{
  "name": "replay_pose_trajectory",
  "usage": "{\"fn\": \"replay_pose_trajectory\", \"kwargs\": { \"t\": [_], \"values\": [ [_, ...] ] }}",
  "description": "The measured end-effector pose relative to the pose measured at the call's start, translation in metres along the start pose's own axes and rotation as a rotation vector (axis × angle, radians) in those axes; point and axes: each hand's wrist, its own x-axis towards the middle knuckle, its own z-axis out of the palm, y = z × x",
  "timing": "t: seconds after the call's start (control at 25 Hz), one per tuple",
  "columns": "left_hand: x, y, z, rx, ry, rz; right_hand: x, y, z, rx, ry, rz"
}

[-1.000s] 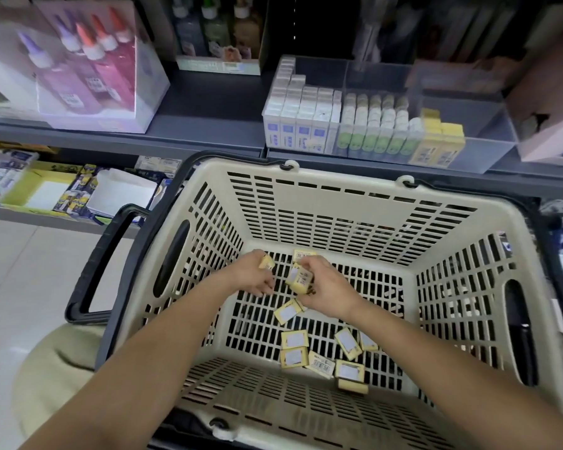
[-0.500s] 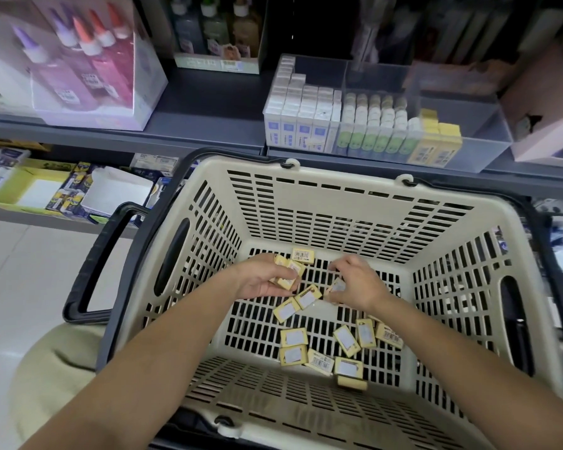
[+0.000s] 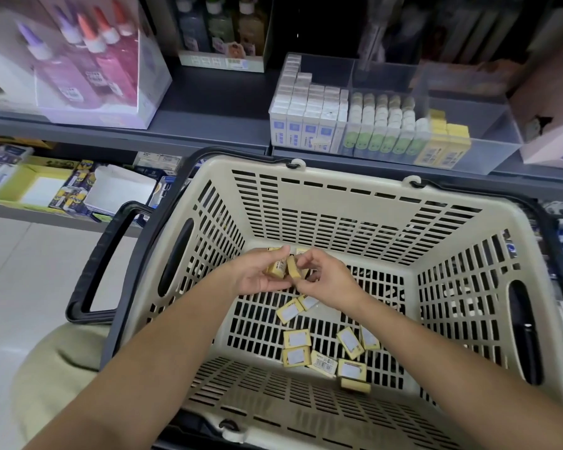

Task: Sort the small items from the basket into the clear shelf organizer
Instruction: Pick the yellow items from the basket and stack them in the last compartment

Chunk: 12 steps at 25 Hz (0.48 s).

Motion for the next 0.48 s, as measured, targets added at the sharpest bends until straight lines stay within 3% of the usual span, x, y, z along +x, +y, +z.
{"fn": "replay_pose_trajectory", "kwargs": {
  "t": [0.16, 0.28, 0.48],
  "values": [
    [-0.004, 0.002, -0.004, 0.029, -0.078, -0.035, 0.001, -0.001, -0.001, -0.122, 0.011, -0.074],
    [-0.003, 0.005, -0.004, 0.060, -0.025, -0.016, 0.009, 0.006, -0.007, -0.186, 0.006, -0.021],
    [0.001, 0.008, -0.017, -0.005, 0.140, 0.076, 0.020, 0.023, 0.002, -0.735, -0.109, 0.034]
  ]
}}
